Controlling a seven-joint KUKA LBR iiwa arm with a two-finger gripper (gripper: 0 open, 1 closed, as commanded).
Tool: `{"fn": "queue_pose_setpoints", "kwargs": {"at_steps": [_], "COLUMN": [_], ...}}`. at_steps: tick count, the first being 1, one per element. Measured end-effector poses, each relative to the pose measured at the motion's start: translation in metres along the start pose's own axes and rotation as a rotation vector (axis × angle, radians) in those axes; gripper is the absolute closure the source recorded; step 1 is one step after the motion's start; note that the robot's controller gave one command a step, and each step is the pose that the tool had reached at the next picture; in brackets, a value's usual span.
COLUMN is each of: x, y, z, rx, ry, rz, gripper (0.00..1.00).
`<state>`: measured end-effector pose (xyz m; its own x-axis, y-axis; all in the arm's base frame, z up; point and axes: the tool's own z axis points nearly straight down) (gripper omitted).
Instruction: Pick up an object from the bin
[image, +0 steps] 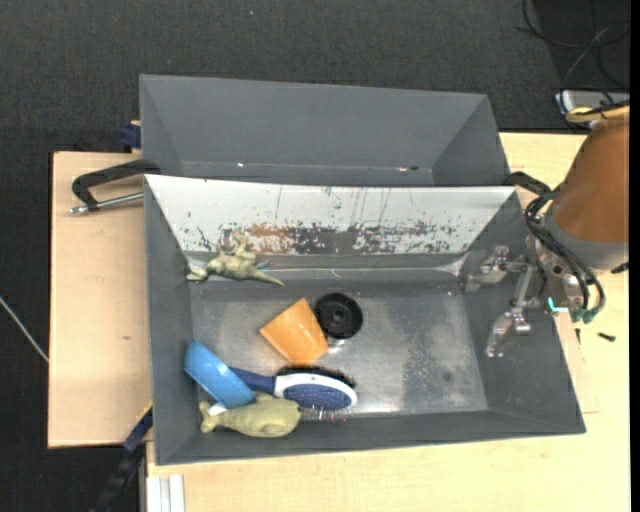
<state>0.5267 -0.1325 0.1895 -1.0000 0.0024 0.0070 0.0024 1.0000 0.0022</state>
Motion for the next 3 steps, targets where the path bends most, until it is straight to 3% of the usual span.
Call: {"fn": "queue_pose_setpoints", "kwargs": {"at_steps": [1, 2, 3], "x": [-0.051, -0.068, -0.069], "y": [0.108, 0.189, 0.186], "z": [0.064, 0.11, 0.109], "rx": [-0.001, -0.001, 0.003], "ry": [-0.008, -0.008, -0.01], "rz": [-0.293, -0.452, -0.447], "gripper": [0.0, 0.0, 1.0]}}
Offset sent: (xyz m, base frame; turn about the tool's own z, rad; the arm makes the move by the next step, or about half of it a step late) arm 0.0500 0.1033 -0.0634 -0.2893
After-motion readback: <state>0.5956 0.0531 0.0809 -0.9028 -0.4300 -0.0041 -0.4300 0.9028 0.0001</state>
